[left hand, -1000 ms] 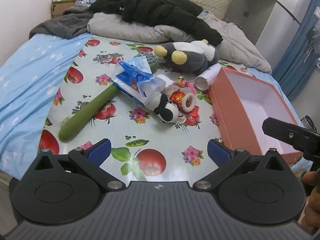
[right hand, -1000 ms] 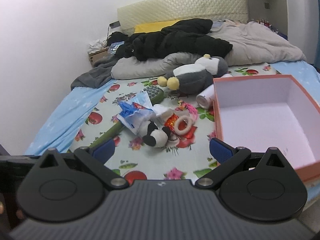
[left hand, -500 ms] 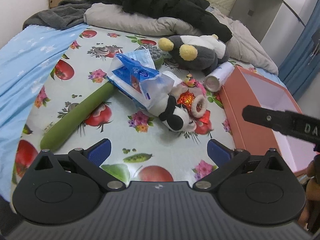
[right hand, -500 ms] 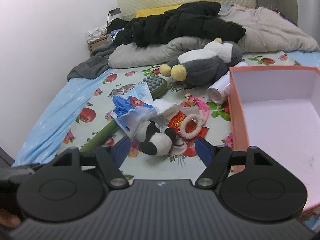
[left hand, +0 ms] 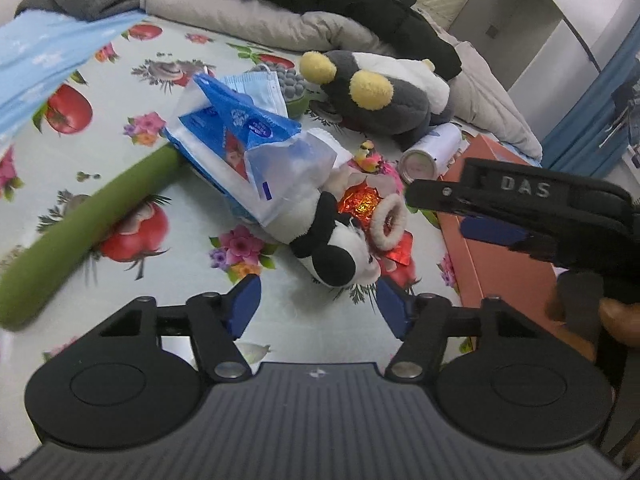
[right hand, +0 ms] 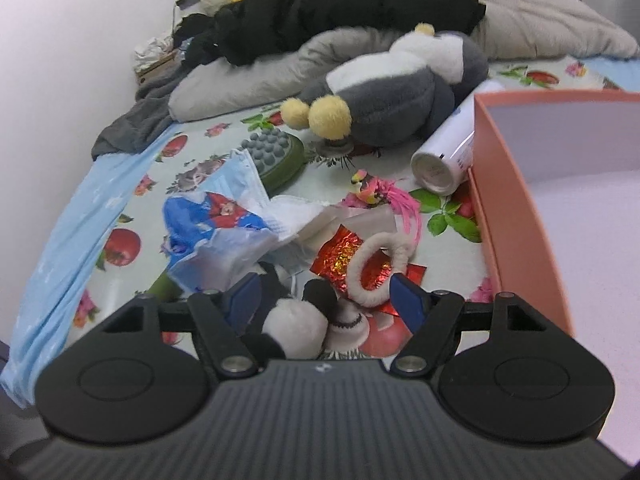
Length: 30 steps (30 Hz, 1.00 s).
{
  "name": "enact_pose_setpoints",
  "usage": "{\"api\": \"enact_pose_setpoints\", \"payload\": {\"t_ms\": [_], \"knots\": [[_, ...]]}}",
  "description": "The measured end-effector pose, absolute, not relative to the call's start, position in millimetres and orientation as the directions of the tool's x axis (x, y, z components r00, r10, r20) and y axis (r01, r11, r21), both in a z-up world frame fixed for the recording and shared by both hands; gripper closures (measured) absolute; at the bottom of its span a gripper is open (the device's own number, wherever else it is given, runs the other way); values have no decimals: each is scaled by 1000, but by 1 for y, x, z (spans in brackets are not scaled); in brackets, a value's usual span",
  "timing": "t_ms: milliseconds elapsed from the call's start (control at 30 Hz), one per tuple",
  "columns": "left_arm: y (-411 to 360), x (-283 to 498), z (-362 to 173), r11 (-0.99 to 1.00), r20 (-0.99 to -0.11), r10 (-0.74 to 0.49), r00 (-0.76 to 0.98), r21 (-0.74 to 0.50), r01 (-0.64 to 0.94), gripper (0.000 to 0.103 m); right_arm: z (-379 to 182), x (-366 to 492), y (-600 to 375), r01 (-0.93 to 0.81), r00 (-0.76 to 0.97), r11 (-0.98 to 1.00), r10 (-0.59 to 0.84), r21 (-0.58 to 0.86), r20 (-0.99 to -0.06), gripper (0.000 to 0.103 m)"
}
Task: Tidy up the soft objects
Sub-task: 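Move the left tool to the panda plush while the right tool reaches the rope ring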
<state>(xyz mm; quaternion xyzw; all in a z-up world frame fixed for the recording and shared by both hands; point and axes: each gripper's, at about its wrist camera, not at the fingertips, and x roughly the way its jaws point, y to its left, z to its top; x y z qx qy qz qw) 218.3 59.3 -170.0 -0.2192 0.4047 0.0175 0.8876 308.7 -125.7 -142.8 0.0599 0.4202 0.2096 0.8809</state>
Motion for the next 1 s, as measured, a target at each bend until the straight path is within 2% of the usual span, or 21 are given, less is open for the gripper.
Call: {"api": "enact_pose_setpoints", "payload": {"t_ms": [67, 233, 367, 467, 533, 567, 600, 667, 1000], "knots": [[61, 226, -178, 894, -725, -166, 669, -397, -208, 42, -151, 317, -121, -311, 552, 910, 409, 275, -727, 41], [65, 243, -194, 866, -717, -218, 663, -455, -208, 48, -173, 335, -120, -239, 536, 921, 389, 307, -749, 60], [65, 253, -203, 852, -716, -242, 655, -479, -209, 50, -189, 348, -117, -209, 526, 928, 372, 308, -765, 64], [65, 258, -209, 835, -715, -270, 645, -507, -212, 55, -200, 355, -115, -190, 512, 929, 370, 318, -776, 64], [66, 261, -212, 826, -712, -278, 645, -520, -217, 63, -207, 358, -112, -192, 503, 926, 376, 324, -778, 66], [67, 262, -212, 824, -712, -282, 643, -523, -218, 67, -209, 359, -110, -195, 499, 925, 379, 325, -780, 76], [67, 263, -212, 822, -712, -288, 641, -527, -216, 73, -210, 360, -109, -197, 493, 924, 383, 328, -781, 81], [68, 263, -211, 816, -705, -296, 645, -537, -212, 74, -209, 359, -108, -203, 495, 921, 390, 333, -777, 90], [69, 244, -191, 808, -663, -313, 680, -562, -176, 78, -177, 335, -114, -267, 562, 927, 371, 262, -739, 92]]}}
